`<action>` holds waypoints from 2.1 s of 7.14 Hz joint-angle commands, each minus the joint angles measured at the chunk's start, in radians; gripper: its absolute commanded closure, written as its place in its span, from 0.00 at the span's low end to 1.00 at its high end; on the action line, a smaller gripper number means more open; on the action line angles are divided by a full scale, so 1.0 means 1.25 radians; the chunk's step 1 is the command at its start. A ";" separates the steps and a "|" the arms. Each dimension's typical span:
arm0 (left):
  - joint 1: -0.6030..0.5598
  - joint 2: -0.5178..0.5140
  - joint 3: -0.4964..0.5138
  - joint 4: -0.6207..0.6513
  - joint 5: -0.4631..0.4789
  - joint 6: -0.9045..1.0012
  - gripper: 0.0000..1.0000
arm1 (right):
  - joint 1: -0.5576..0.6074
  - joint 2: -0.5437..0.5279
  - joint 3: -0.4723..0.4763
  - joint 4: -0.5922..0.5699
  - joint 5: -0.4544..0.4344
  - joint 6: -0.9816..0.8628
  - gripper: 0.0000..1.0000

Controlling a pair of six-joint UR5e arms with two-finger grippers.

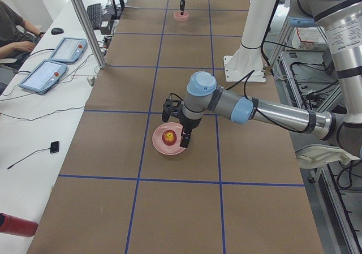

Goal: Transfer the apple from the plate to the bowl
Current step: 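Slide the pink bowl with the right gripper toward the table center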

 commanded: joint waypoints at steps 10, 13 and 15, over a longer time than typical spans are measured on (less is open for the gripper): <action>0.004 0.000 0.005 -0.002 -0.031 0.000 0.02 | -0.310 0.727 -0.340 -0.311 -0.279 0.433 1.00; 0.004 0.000 0.008 -0.002 -0.031 0.001 0.02 | -0.335 0.728 -0.339 -0.311 -0.311 0.442 0.51; 0.004 0.000 0.011 -0.002 -0.030 0.001 0.02 | -0.334 0.726 -0.319 -0.313 -0.311 0.447 0.00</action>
